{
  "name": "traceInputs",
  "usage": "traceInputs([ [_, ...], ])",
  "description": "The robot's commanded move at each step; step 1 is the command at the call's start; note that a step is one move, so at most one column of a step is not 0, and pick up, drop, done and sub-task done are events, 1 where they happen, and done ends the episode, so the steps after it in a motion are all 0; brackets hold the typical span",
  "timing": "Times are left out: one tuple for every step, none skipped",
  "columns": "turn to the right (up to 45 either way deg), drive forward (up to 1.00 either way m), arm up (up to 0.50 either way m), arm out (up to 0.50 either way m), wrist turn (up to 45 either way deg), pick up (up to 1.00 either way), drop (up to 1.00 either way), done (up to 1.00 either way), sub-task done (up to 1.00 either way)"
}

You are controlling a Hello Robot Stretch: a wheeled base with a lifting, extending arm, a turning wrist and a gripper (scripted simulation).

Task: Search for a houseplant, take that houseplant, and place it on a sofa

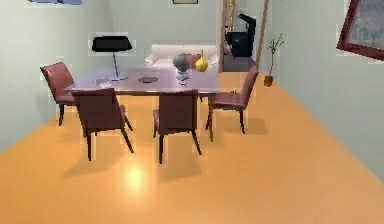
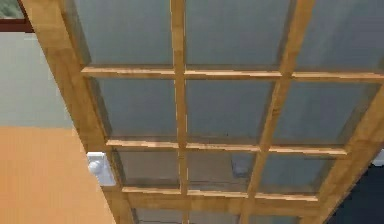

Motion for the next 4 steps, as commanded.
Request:
traceInputs([
  [0.0,0.10,0.00,0.00,0.0,0.00,0.00,0.00,0.00],
  [27.0,0.00,0.00,0.00,0.0,0.00,0.00,0.00,0.00],
  [0.0,1.00,0.00,0.00,0.0,0.00,0.00,0.00,0.00],
  [3.0,0.00,0.00,0.00,0.0,0.00,0.00,0.00,0.00],
])
